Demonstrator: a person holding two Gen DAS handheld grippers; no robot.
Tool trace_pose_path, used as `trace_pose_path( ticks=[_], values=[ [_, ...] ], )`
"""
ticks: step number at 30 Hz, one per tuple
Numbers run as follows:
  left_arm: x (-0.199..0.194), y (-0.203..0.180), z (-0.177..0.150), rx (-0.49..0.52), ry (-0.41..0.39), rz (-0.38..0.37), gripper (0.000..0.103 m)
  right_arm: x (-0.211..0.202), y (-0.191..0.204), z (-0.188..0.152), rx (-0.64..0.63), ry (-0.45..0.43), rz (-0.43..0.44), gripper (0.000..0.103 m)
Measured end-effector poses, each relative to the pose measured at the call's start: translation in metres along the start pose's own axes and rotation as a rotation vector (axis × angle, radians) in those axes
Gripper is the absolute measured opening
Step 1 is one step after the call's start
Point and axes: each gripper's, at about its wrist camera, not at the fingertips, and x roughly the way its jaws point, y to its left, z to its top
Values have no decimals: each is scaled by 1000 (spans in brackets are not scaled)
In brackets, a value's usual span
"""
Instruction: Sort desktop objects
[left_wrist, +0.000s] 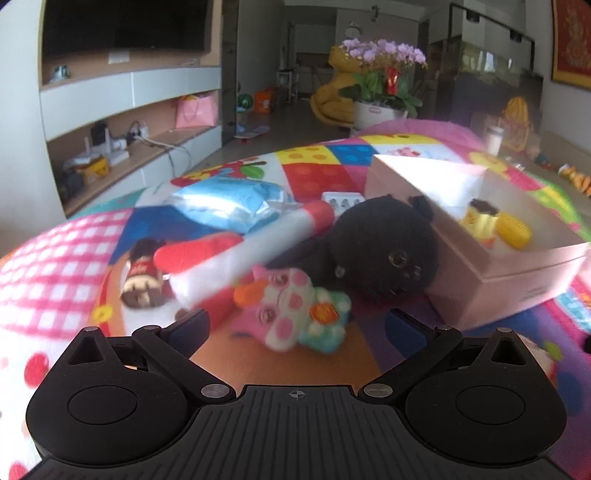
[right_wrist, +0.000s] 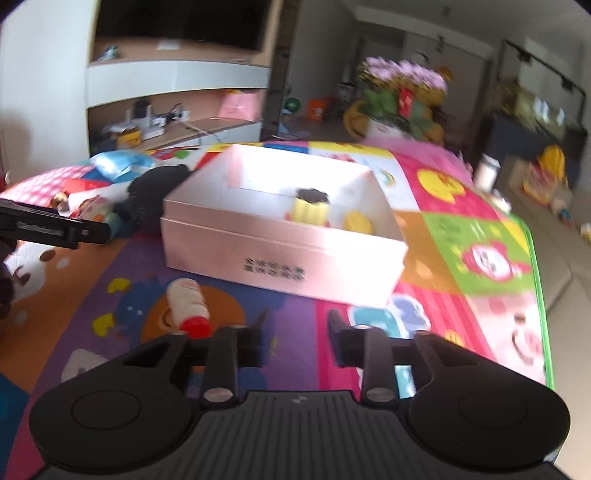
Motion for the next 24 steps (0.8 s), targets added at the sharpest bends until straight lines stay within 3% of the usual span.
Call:
trace_pose_path(
  ticks=[1,2,3,4,9,12,19,24],
  values=[
    [4,-2,2,14,-3,13,103,-2,-5,-3,21,6,13,61],
    [6,-3,3,25,-6,19,99,-4,-8,-6,37,12,28,64],
    [7,-3,4,35,-9,23,84,-6,-11,-8,54,22,42,64],
    [7,-4,5,48,-8,29,77,-7,-14,-11,71,33,58,65],
    [-1,-3,1,74,-7,28,74,-7,-13,-18,120,82,151,65],
    [-20,-5,-7,106,-1,-15,73,-7,2,-16,97,78,182,65],
    [-83,-21,-44,197,54,-246,76,8,27,-6,50,92,215,63],
    [-99,-22,-64,212,72,-237,90,24,30,2,19,89,115,62]
  ],
)
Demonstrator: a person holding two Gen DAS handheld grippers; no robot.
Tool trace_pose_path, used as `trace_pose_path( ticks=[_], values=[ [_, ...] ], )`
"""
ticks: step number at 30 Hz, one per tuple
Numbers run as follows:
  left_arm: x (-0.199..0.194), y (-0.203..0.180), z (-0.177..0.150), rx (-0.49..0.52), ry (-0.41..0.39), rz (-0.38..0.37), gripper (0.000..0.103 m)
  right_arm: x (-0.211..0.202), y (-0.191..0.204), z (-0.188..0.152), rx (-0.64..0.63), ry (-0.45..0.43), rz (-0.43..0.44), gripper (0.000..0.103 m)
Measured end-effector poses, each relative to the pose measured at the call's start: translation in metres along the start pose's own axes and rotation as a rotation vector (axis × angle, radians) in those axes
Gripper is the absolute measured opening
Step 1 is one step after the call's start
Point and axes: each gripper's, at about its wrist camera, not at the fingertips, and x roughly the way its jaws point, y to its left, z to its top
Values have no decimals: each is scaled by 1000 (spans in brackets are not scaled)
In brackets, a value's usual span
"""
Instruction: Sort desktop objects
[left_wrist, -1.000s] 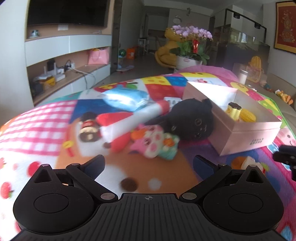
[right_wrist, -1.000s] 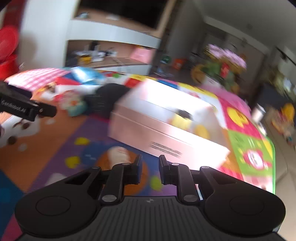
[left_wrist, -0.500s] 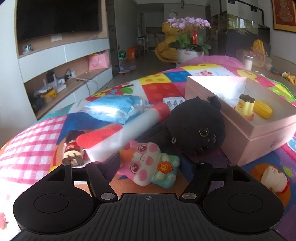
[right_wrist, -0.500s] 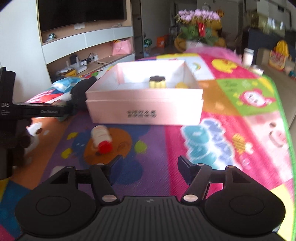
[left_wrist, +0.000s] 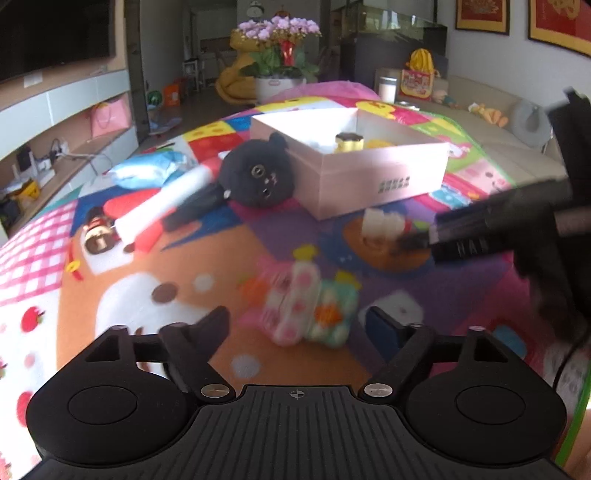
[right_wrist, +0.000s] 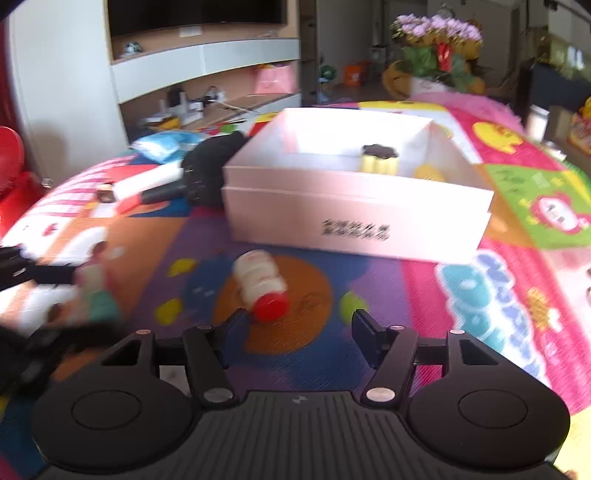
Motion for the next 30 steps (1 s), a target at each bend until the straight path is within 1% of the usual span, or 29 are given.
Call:
trace_pose_path(
  ticks=[3,5,7,10,12,19,24,25,26,27,30],
  values=[
    [2,8,-4,-16,18,43,93,5,-5,3,-2,-7,-91,62],
    [4,15,-5,-40,23,71,94,6,-9,3,1,-9,-122,62],
    [6,23,-4,-64,25,93,95,3,-12,2,5,-11,-103,62],
    [8,31,-2,-92,22,123,96,-3,-10,0,-7,-25,-22,62],
    [8,35,-2,-109,19,142,96,-5,-3,1,-35,-31,11,62],
    [3,51,-3,-155,18,189,97,6,15,10,-83,-45,43,62],
    [-2,52,-6,-177,26,180,98,14,22,14,-67,-28,83,61],
    [-3,51,-6,-180,27,175,98,14,23,14,-63,-28,86,57],
    [-4,49,-6,-185,26,167,99,16,24,13,-57,-28,88,50],
    [-5,48,-5,-192,25,155,99,16,23,14,-49,-27,88,47],
    [-8,42,-1,-225,21,95,99,15,20,13,-26,-40,74,47]
  ],
)
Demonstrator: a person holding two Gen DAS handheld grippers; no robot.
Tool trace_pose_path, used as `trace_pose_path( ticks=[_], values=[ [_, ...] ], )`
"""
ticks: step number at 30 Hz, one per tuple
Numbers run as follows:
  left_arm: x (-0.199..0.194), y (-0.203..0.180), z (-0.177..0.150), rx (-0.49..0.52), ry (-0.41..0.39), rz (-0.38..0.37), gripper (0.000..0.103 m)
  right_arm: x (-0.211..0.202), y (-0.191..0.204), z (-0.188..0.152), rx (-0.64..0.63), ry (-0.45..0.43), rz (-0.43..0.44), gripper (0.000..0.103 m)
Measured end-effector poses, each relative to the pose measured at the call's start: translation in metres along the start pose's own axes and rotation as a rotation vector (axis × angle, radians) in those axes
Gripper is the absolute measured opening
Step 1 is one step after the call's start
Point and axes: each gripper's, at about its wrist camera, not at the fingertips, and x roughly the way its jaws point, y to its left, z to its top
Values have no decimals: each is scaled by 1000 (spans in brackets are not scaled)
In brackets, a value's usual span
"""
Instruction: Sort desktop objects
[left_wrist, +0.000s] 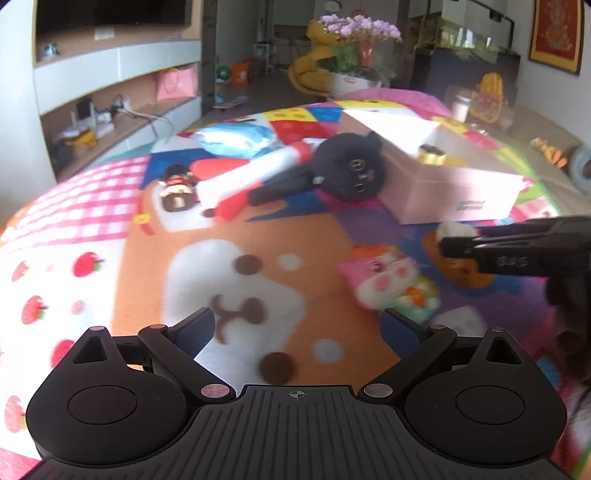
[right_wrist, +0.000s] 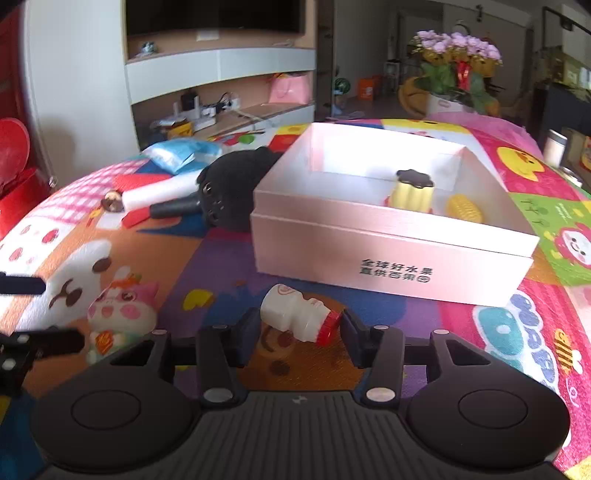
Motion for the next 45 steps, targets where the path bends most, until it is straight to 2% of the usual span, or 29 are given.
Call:
trace_pose_path(
  ticks=[4,8,10,11,12,16,18,20,27,30,32,36,40,41,42,45],
  values=[
    [2,-18,6,-33,4,-97,99,-9,-8,-4,8,-5,-13,47],
    [15,-47,11,29,-7,-81,98,-24,-18,-10,22,-8,-29,47],
    [23,-56,13,46,-6,-70,91,-32,-22,-15,23,-6,-39,47],
    [28,-59,15,51,1,-55,81,-36,-23,-17,23,-3,-41,47],
    [33,-61,15,53,9,-37,76,-40,-25,-19,21,0,-41,47],
    [42,-66,15,94,2,12,71,-56,-26,-29,-5,12,-39,47],
    [41,-69,13,120,-3,15,59,-65,-26,-34,-11,12,-41,47],
    [38,-72,12,144,-4,11,52,-73,-27,-37,-12,4,-47,47],
    [6,-81,1,194,-29,-23,51,-104,-28,-38,-22,-55,-72,47],
    [-20,-85,1,215,-69,-71,51,-125,-27,-39,-48,-97,-78,47],
    [-34,-90,12,243,-110,-100,51,-138,-27,-37,-70,-130,-92,47],
    [-46,-100,66,274,-234,-148,51,-154,-33,-17,-96,-225,-143,47],
    [-37,-110,137,267,-354,-218,54,-156,-42,16,-109,-325,-187,47],
    [-31,-111,153,258,-372,-225,63,-153,-44,26,-115,-348,-194,47],
    [-25,-111,167,244,-380,-219,78,-149,-46,37,-119,-368,-199,47],
    [-11,-98,192,182,-410,-133,87,-125,-52,73,-109,-386,-198,47]
  ],
)
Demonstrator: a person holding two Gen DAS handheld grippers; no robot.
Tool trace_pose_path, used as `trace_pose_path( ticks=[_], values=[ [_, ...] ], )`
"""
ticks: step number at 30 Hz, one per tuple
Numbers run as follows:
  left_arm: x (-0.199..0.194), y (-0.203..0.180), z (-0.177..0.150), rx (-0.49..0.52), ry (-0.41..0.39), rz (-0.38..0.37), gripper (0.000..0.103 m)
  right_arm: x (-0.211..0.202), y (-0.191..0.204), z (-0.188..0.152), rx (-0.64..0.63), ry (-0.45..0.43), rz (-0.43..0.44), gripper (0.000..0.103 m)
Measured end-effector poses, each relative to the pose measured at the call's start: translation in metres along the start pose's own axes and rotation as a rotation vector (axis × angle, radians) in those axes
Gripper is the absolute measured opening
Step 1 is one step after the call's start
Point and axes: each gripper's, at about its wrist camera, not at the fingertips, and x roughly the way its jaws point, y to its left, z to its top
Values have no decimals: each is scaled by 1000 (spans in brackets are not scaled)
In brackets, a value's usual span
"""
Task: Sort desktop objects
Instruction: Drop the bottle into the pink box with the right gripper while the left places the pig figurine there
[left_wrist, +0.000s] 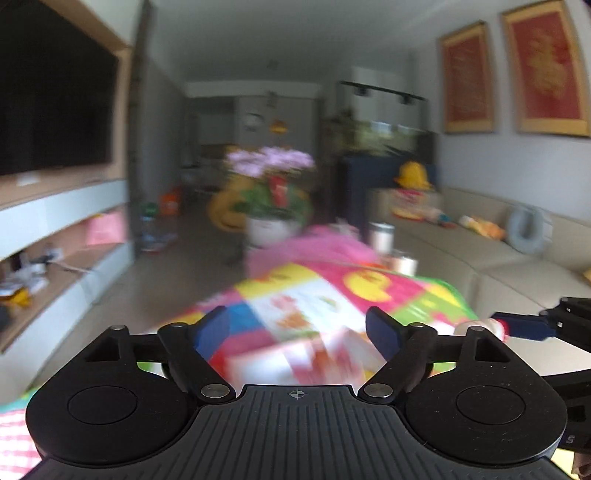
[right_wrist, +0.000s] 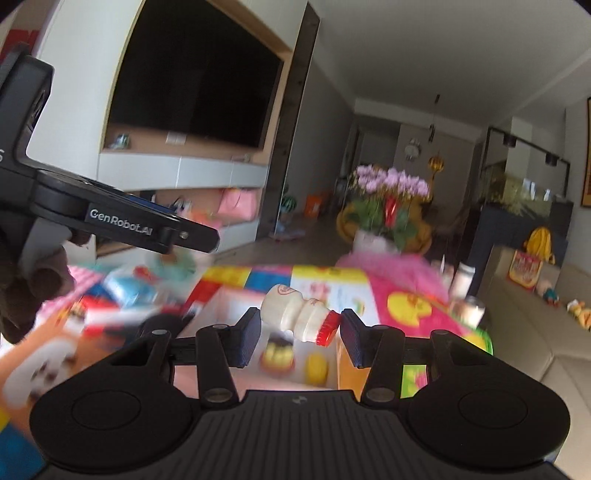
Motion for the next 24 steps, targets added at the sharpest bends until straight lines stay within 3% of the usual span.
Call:
trace_pose_path(
  ticks=[2,8,12,15,24],
  values=[
    [-1,17,-6,-50,11,38,98,25,-4,12,26,16,33,48],
    [-14,45,-79,-48,171,156,103,53,-17,21,113,40,41,69],
    [-28,62,-136,-107,291,201,103,59,-13,18,127,66,28,72],
    [-41,75,-165,-189,325,232,103,67,-5,18,123,109,43,73],
    [-65,104,-195,-305,323,276,103,102,112,-10,-184,200,173,74]
  ],
)
